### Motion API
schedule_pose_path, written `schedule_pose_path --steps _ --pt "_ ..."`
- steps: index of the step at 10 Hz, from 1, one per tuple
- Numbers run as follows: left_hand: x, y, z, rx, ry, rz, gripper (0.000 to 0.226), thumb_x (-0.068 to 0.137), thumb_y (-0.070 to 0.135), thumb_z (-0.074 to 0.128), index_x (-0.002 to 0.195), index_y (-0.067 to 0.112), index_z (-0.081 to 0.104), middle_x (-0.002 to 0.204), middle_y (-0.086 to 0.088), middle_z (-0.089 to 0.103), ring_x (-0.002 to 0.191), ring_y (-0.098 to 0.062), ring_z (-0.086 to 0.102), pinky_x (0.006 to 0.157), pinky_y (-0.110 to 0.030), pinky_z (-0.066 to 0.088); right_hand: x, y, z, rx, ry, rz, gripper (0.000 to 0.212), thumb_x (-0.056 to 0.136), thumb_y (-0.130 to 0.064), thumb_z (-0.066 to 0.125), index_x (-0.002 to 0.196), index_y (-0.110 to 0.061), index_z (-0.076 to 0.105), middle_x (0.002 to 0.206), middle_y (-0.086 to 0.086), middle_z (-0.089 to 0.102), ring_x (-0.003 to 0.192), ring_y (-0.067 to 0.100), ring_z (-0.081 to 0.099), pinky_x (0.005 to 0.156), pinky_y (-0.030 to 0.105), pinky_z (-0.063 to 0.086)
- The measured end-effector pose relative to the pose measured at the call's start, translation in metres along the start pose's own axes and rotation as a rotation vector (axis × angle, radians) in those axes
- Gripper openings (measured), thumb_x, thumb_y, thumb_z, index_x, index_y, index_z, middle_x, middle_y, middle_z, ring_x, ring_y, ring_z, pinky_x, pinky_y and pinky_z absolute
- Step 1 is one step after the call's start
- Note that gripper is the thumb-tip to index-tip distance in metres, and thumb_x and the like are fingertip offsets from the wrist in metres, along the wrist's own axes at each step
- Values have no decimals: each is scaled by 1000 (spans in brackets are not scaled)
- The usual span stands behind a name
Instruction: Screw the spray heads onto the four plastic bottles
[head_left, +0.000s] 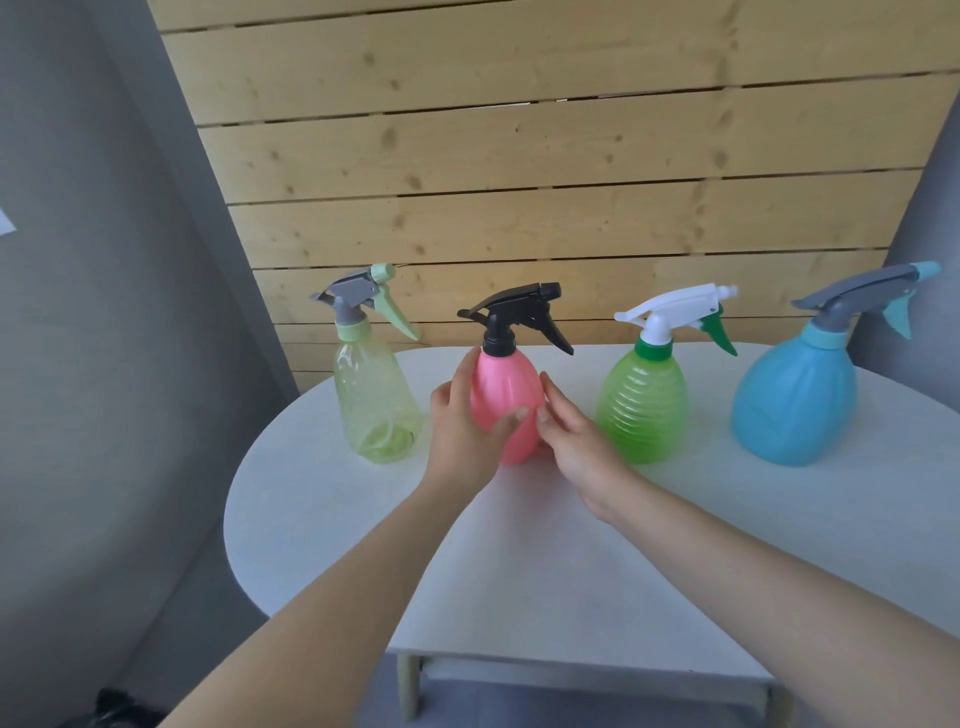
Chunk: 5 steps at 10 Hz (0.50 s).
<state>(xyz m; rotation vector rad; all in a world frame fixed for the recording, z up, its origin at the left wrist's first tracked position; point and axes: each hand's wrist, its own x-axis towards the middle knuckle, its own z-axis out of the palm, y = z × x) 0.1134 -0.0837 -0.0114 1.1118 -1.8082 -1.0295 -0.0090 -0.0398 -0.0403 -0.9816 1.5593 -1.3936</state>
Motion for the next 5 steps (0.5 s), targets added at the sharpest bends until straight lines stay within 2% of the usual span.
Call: schedule_pose_path --steps 2,3,4,5 --pt "3 2 7 -16 4 -19 81 83 32 68 146 38 18 131 -4 32 106 -15 40 85 -32 37 1 -2 -2 -16 -7 24 53 96 -38 42 144 -42 19 152 -12 31 136 10 33 102 24 27" --pt "2 4 7 -15 17 -45 87 82 33 69 148 34 13 143 -8 27 115 -18 40 87 -31 35 -7 -9 -1 -61 -8 55 58 95 -38 44 146 -34 19 152 -6 33 137 12 34 103 27 27" --pt "-3 7 6 -1 53 -43 91 81 34 70 149 26 10 148 -10 21 133 -22 33 92 -30 32 -21 -15 -2 -132 49 131 56 91 -27 50 144 -21 30 141 2 48 126 18 47 103 30 35" --pt "-14 16 2 92 165 87 70 85 30 64 143 19 26 140 -10 30 130 -22 35 92 -30 35 -49 -35 -7 -164 71 134 31 83 -15 54 114 -17 55 97 -2 63 86 15 60 75 28 48"
